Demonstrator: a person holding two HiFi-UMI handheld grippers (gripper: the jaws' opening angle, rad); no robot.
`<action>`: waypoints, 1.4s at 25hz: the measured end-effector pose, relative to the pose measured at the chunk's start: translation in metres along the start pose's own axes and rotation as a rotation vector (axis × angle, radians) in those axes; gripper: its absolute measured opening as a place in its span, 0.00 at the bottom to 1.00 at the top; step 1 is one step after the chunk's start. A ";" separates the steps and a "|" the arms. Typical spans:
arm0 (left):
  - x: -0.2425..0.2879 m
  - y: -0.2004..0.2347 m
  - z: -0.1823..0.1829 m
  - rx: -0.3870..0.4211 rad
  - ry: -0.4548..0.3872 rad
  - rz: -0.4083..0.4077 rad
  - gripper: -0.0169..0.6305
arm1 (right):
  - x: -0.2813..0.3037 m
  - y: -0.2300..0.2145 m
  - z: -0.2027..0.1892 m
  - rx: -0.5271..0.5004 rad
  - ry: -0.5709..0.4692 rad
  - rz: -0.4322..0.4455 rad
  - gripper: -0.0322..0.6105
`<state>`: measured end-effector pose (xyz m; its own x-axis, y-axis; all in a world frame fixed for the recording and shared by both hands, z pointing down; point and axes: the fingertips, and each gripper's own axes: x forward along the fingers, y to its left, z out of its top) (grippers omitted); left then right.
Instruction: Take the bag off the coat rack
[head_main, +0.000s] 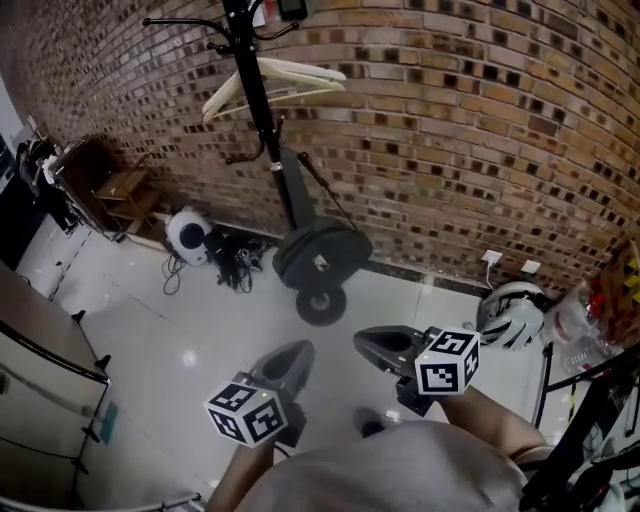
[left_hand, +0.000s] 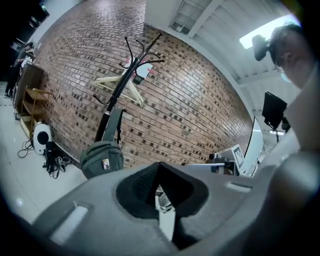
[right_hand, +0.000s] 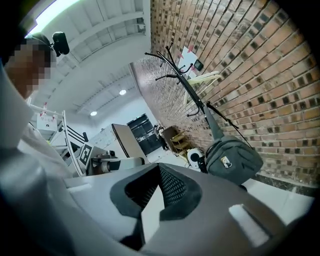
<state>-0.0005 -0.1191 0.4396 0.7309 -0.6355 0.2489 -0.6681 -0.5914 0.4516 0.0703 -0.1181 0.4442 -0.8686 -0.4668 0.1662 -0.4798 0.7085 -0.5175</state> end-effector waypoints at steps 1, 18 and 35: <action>0.011 0.009 0.011 0.005 -0.004 0.007 0.03 | 0.007 -0.012 0.011 -0.011 0.006 0.006 0.05; 0.098 0.137 0.096 -0.022 -0.027 0.034 0.03 | 0.119 -0.134 0.118 -0.165 0.016 -0.049 0.10; 0.184 0.288 0.162 -0.087 0.053 -0.026 0.03 | 0.270 -0.290 0.187 -0.229 0.078 -0.224 0.42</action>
<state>-0.0810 -0.4866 0.4766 0.7554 -0.5922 0.2805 -0.6361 -0.5601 0.5307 -0.0017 -0.5489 0.4820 -0.7411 -0.5887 0.3227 -0.6675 0.6976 -0.2604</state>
